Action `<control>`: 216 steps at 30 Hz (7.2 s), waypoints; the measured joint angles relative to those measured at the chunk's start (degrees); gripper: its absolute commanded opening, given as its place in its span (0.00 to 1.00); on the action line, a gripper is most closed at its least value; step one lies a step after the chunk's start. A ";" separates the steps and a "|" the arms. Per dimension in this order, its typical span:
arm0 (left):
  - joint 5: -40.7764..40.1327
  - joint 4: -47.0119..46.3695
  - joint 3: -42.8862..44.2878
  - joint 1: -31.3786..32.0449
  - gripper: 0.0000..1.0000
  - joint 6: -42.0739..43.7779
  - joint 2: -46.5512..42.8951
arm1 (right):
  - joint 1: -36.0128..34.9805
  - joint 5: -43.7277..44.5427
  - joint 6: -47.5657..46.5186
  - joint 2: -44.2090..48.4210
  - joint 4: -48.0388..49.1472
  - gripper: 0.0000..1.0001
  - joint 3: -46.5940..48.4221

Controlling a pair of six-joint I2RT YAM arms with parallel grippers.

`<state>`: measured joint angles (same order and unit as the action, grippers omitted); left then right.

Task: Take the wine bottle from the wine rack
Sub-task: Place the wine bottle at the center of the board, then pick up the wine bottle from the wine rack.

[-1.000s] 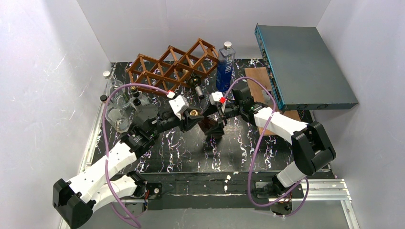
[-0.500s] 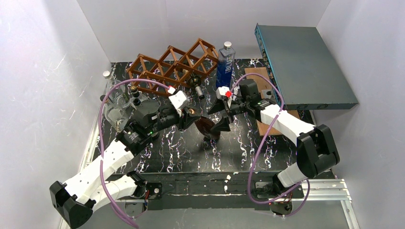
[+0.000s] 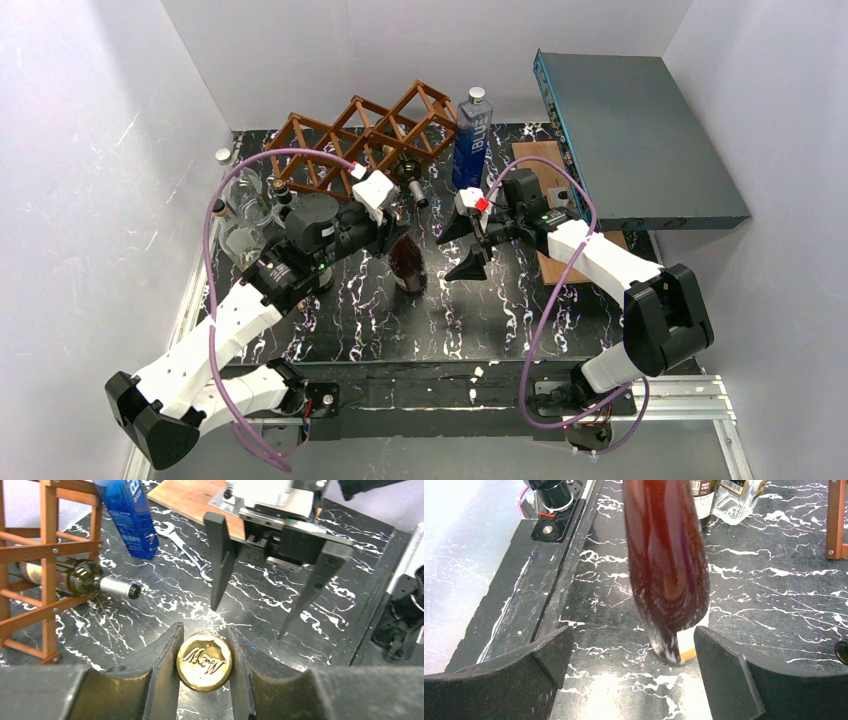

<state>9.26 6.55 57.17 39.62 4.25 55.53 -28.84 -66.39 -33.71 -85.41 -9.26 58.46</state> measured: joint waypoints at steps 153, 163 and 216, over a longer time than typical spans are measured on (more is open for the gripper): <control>6.64 25.22 -25.62 -21.51 0.98 -34.97 -47.34 | -11.67 81.96 41.66 -51.01 -4.04 0.98 60.28; 6.64 25.20 -25.62 -21.51 0.98 -34.88 -47.34 | -11.67 82.05 42.71 -53.00 -2.89 0.97 61.16; 8.68 24.76 -25.73 -21.51 0.98 -34.73 -47.47 | -12.48 76.96 35.98 -33.62 3.19 0.19 33.00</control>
<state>17.93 31.31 31.44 18.11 -30.48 8.05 -41.32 10.57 2.26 -119.02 -6.07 91.46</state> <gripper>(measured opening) 0.983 0.828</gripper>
